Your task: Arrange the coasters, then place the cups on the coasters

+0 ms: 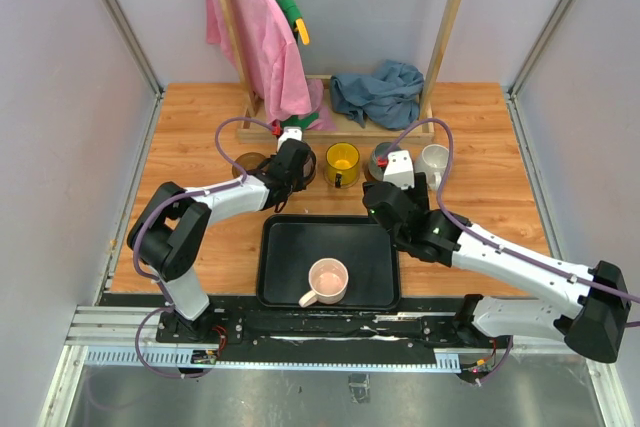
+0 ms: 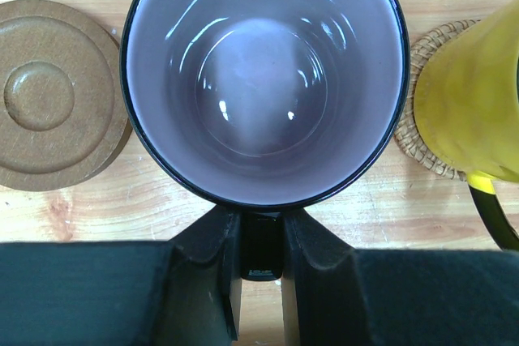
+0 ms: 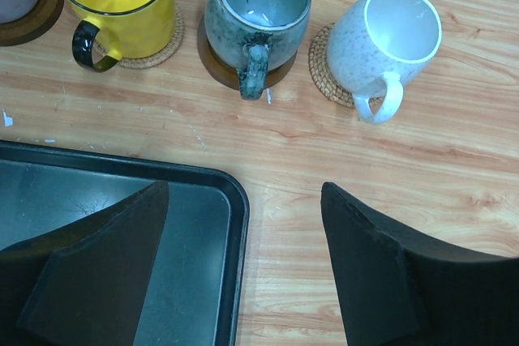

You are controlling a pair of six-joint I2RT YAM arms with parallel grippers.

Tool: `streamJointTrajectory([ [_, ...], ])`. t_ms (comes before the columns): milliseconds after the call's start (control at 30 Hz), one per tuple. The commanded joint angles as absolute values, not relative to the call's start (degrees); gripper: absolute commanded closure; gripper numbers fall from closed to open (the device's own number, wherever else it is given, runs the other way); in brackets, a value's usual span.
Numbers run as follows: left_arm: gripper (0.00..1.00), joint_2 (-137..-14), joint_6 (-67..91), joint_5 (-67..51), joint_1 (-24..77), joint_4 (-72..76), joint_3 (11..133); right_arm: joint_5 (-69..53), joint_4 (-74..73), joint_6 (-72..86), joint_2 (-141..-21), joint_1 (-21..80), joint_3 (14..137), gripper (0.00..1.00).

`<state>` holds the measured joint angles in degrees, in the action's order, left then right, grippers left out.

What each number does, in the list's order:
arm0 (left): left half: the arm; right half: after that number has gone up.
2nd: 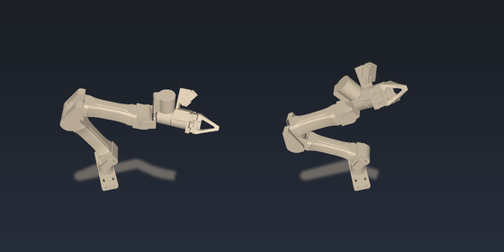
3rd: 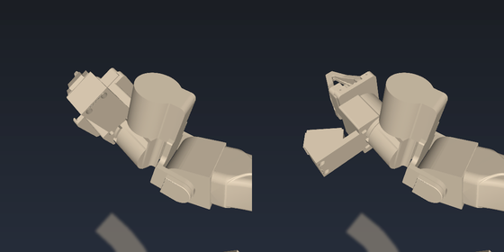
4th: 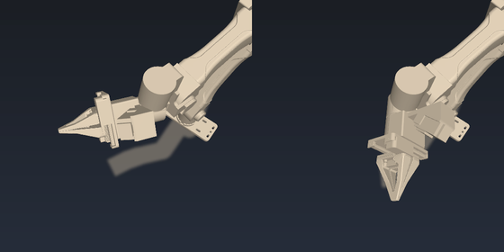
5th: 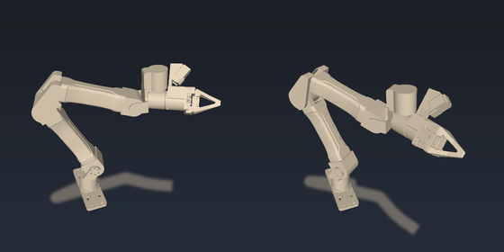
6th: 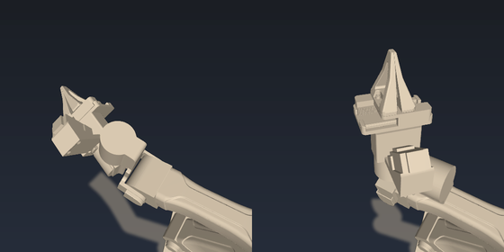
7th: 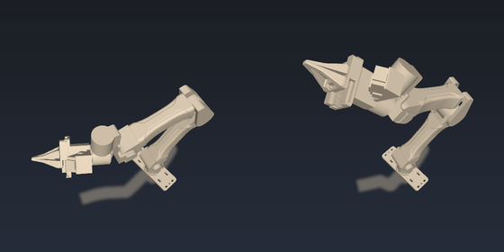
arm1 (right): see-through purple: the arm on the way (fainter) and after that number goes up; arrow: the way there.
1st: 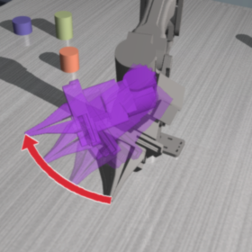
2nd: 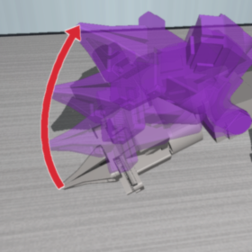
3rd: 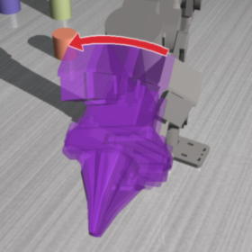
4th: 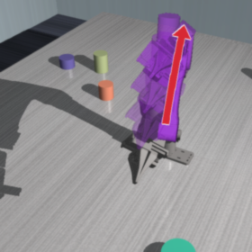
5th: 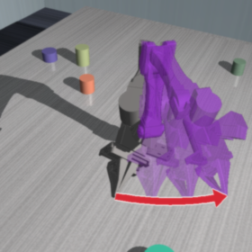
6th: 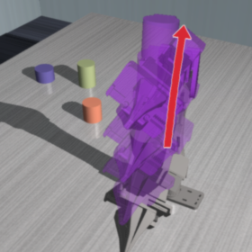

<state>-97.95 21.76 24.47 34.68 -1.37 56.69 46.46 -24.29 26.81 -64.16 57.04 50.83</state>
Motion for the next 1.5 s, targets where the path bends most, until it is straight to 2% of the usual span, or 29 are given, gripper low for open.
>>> streamJointTrajectory([
  [0,0.97,-97.5,22.9,26.5,34.3,1.4,59.0,46.5,-24.3,27.7,-64.4,56.3,51.4,0.23],
  [300,0.76,-98.0,23.6,26.0,34.3,-1.2,60.0,46.0,-24.0,28.0,-64.8,56.3,51.5,0.23],
  [567,0.66,-97.3,23.7,25.5,34.3,-1.5,59.7,45.7,-23.8,27.9,-65.3,56.3,51.7,0.23],
  [967,0.56,-95.4,24.1,26.6,34.3,-3.4,59.2,45.4,-23.7,28.0,-65.2,56.3,51.7,0.23],
  [1233,0.36,-89.7,24.6,28.0,34.3,-5.0,56.6,45.3,-23.6,27.9,-65.2,56.3,51.5,0.23],
  [1467,0.34,-78.6,22.2,25.1,34.6,-7.7,52.0,45.7,-24.7,28.3,-64.8,56.3,51.8,0.23],
])
